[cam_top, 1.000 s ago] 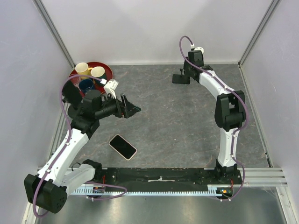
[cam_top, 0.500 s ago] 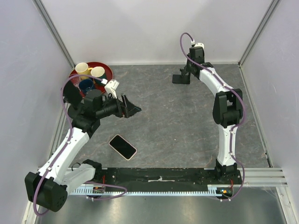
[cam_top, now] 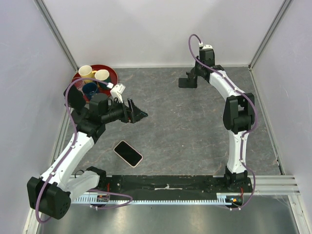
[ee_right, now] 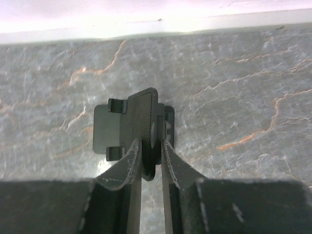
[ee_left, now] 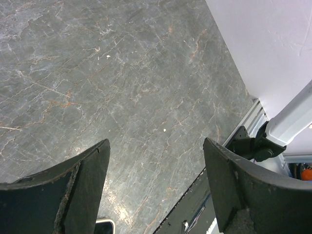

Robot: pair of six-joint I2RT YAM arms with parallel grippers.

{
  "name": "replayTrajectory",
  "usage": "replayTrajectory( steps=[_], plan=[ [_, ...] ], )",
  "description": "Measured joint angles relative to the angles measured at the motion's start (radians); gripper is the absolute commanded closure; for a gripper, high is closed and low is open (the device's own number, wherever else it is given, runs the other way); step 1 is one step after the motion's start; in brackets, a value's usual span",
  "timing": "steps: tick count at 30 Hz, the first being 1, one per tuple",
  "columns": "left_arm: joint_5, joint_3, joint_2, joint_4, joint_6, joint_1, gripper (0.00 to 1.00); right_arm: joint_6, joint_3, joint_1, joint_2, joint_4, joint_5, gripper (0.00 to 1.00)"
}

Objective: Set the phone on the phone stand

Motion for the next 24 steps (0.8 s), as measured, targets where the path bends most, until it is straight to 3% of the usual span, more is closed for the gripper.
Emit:
replayTrajectory(
  steps=[10, 16, 21, 23, 24],
  plan=[
    [0.009, -0.001, 0.003, 0.001, 0.0, 0.0, 0.18, -0.134, -0.25, 0.034, -0.24, -0.021, -0.328, 1.0],
    [0.026, -0.001, 0.005, 0.008, 0.0, 0.0, 0.17, -0.361, -0.294, 0.208, -0.33, -0.167, -0.628, 1.0],
    [0.047, -0.001, 0.005, 0.015, 0.0, 0.0, 0.17, -0.514, -0.315, 0.387, -0.317, -0.354, -0.732, 1.0],
    [0.049, -0.001, 0.005, 0.015, 0.001, 0.0, 0.17, -0.521, -0.357, 0.426, -0.326, -0.364, -0.742, 0.97],
    [0.049, -0.001, 0.005, 0.017, 0.001, 0.0, 0.17, -0.507, -0.401, 0.436, -0.344, -0.345, -0.738, 0.8]
  ],
)
